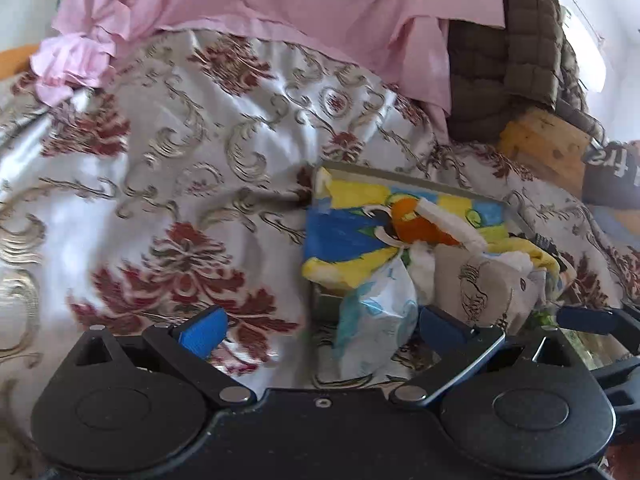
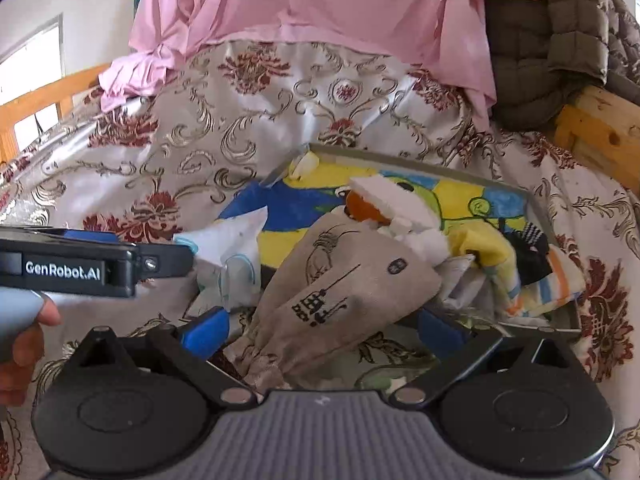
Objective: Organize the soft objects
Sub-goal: 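Grasp the white-teal plastic packet with the left tool while the right tool grasps the beige drawstring bag, then lift and carry the plastic packet and beige bag over the frog tray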
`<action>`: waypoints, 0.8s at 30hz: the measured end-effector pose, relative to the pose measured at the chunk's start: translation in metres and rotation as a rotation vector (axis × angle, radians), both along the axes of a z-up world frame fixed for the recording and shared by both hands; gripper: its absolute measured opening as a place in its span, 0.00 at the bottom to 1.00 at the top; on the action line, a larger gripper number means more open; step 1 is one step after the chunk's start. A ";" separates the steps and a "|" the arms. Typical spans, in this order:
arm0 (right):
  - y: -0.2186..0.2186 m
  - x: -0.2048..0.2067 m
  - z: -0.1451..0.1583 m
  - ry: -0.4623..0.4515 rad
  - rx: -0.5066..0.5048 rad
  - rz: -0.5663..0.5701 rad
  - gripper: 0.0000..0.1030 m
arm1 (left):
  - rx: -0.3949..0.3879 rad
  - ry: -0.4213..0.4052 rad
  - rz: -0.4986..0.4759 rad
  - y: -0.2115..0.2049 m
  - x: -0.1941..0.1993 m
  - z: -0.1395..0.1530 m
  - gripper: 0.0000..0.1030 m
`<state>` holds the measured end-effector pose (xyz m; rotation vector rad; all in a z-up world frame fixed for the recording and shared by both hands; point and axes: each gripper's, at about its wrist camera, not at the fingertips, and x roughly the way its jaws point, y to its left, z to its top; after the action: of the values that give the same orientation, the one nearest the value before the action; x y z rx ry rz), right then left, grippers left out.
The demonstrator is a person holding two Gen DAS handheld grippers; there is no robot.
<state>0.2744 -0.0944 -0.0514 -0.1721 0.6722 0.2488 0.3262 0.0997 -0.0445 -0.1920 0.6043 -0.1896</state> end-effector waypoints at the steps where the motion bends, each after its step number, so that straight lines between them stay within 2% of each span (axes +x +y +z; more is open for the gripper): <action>1: 0.003 0.002 -0.001 0.006 -0.011 0.002 0.99 | -0.009 0.004 -0.019 -0.002 0.002 -0.002 0.99; 9: 0.028 0.014 -0.012 0.047 -0.106 0.006 0.99 | -0.131 0.041 -0.087 0.001 0.024 -0.018 0.99; 12: 0.033 0.017 -0.018 0.061 -0.149 0.001 0.99 | -0.170 0.082 -0.115 0.001 0.038 -0.029 0.99; 17: 0.031 0.026 -0.025 0.092 -0.124 -0.032 0.96 | -0.199 0.119 -0.164 -0.001 0.053 -0.043 0.97; 20: 0.029 0.031 -0.027 0.090 -0.106 -0.057 0.92 | -0.212 0.126 -0.155 -0.002 0.060 -0.049 0.93; 23: 0.027 0.033 -0.032 0.106 -0.082 -0.066 0.88 | -0.195 0.142 -0.161 -0.006 0.066 -0.054 0.84; 24: 0.027 0.032 -0.032 0.100 -0.086 -0.066 0.88 | -0.191 0.144 -0.163 -0.007 0.066 -0.054 0.77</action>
<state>0.3068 -0.0673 -0.0833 -0.2202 0.7870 0.1657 0.3924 0.0929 -0.0989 -0.3435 0.7459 -0.3938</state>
